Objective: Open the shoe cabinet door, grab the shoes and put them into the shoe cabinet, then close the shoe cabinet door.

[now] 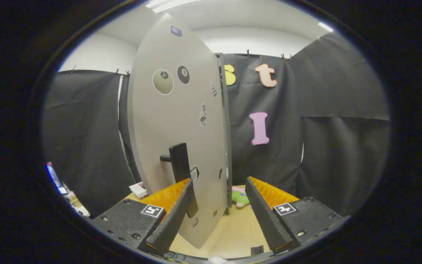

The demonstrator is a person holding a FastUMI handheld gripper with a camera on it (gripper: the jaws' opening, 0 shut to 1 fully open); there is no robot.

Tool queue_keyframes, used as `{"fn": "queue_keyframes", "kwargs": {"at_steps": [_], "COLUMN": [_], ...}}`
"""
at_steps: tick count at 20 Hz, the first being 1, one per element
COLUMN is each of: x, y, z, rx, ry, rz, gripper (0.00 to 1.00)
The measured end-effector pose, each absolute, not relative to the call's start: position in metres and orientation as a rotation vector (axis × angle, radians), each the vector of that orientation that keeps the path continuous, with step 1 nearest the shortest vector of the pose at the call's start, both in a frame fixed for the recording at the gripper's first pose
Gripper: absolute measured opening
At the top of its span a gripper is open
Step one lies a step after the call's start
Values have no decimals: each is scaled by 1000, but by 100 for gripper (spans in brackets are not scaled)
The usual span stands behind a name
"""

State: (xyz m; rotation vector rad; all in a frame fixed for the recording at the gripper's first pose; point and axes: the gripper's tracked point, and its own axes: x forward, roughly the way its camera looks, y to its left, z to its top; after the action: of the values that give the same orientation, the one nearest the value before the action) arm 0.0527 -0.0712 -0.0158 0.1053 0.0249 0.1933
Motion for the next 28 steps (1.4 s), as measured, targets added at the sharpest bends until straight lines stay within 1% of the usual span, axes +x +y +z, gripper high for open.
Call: {"fn": "queue_keyframes", "kwargs": {"at_steps": [3,8,10,17,21,28], "x": [60,95,104,90,61,23], "y": [-32,33,45,34,18,1], "z": [-15,-18,-15,14,25,36], "rx": [112,141,150,35,31,58], "ry": [22,45,57,1,-21,-37], "rz": [215,259,274,176,119,85], "gripper": [95,96,97,98,98,98]}}
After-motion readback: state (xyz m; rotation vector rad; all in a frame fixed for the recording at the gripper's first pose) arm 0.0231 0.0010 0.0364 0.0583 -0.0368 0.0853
